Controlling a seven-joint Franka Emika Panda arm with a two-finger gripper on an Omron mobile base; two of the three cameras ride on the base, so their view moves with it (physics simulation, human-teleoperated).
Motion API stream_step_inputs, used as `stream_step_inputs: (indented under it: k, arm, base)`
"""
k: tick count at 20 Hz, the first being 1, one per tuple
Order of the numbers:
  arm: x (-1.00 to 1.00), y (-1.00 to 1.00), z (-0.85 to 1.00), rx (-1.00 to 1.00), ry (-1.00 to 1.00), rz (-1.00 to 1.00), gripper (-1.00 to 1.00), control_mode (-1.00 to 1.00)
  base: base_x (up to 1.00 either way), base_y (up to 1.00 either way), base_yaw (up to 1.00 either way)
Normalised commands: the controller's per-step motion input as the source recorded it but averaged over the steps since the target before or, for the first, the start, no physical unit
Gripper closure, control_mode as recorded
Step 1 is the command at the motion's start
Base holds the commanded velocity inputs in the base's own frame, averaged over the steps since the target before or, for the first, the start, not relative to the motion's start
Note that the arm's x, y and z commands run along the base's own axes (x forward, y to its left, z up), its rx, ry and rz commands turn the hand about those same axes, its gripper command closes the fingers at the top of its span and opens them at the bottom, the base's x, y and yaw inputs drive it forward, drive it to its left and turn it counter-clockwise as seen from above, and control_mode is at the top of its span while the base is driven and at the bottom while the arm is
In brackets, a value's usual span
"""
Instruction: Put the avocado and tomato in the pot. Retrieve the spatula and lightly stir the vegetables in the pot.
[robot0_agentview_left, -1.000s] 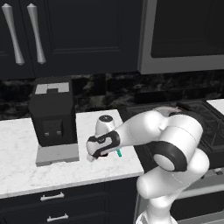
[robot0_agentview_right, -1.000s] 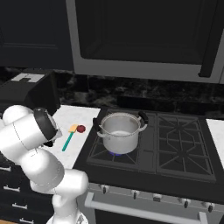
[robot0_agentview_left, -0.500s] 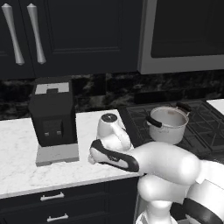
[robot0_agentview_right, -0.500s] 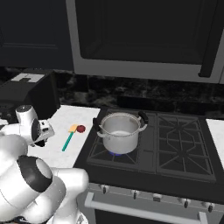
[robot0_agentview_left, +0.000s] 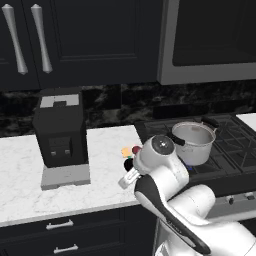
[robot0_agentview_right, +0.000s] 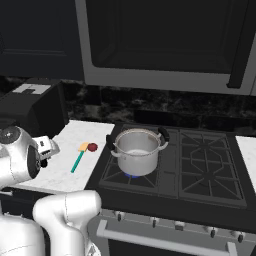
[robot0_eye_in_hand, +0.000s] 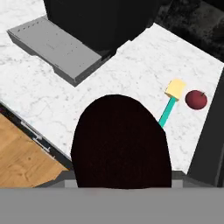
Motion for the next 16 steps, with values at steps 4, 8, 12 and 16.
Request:
stream_step_inputs:
  k: [4,8,12,16]
  arm:
    - [-0.53,-0.54,1.0,0.1,-0.22,-0.07,1.0,-1.0]
    - [-0.53,-0.51,1.0,0.12,-0.17,-0.06,1.0,-1.0]
    - [-0.31,-0.57,0.85,0.14,-0.04,-0.06,1.0,-1.0]
    - [-0.12,-0.78,0.17,0.17,-0.05,-0.01,1.0,-1.0]
  base:
    - [0.0,0.0,0.0]
    - [0.0,0.0,0.0]
    - [0.0,0.0,0.0]
    - [0.0,0.0,0.0]
